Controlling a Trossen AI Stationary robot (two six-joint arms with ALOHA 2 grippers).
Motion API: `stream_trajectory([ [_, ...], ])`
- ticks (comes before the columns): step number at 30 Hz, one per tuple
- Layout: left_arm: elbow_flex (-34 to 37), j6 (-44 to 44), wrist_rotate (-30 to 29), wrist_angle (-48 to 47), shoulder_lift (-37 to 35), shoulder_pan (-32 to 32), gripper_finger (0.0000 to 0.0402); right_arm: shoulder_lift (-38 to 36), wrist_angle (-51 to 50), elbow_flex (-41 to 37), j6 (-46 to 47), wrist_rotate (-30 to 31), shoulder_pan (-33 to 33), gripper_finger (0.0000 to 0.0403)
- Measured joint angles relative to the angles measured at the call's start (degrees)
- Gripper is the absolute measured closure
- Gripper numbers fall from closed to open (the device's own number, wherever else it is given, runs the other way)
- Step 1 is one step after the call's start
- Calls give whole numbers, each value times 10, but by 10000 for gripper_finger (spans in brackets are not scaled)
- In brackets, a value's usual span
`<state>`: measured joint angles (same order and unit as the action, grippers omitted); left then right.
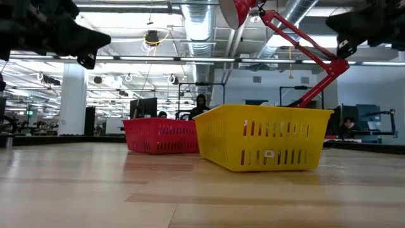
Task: Pick & Place Office items
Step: Return to Home Position
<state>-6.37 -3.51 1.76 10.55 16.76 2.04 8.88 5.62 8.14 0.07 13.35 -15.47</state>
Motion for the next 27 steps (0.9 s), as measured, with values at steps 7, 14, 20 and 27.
stream_trajectory([
  [7, 26, 9, -1, 20, 1, -5, 401, 1, 50, -46, 20, 0, 12, 403],
  [14, 25, 45, 2, -6, -4, -32, 401, 1, 64, -77, -4, -34, 26, 403],
  [20, 53, 48, -42, -21, -3, -44, 401, 1, 50, -77, -2, -45, 42, 403],
  [27, 60, 62, -50, 10, -3, -44, 401, 1, 49, -77, -1, -43, 44, 403],
])
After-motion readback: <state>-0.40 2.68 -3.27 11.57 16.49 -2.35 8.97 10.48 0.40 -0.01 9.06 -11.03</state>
